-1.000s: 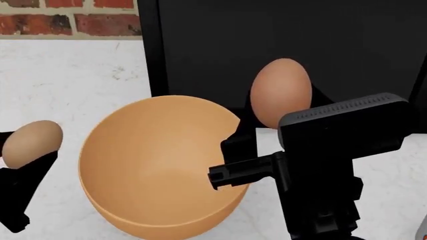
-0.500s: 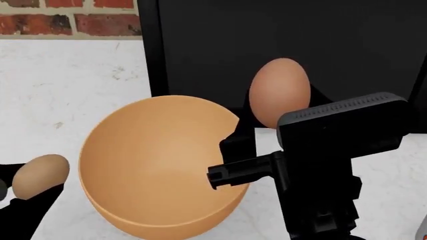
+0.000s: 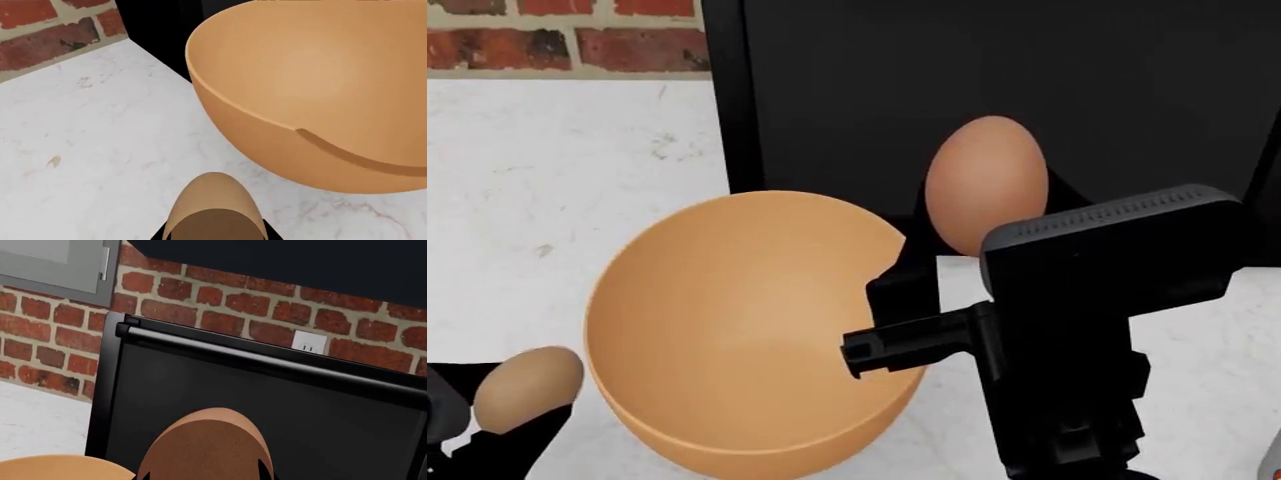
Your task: Place the eggs and milk next to the bowl.
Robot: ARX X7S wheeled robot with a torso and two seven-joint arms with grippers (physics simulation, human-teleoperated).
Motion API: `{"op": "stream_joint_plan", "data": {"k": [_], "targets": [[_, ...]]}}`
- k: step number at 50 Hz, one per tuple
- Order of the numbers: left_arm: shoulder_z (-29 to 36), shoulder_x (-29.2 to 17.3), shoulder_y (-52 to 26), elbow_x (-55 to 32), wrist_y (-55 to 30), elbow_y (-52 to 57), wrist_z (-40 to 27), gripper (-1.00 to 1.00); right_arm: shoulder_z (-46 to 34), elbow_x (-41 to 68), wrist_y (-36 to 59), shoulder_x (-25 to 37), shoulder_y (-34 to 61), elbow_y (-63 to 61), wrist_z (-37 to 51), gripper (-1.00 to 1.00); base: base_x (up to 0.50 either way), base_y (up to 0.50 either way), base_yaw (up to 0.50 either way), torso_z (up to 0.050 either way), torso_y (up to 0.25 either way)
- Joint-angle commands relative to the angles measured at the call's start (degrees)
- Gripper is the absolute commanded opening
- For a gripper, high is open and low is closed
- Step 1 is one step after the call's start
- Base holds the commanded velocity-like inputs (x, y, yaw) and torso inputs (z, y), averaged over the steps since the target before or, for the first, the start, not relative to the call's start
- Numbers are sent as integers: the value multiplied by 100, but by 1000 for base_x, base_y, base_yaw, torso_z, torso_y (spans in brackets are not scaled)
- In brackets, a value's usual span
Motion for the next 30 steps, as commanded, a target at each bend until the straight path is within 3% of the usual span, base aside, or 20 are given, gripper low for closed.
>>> {"op": "stream_joint_plan", "data": {"k": [1,30], "targets": [[80,43,82,24,129,-127,3,-100,-39,-107,5,16,14,-4,-69,-100,0,0,0,0,0],[339,110,148,160,174,-134,67,-100,-69,-76,-16,44,24,15,-18,-100,0,0,0,0,0]]}}
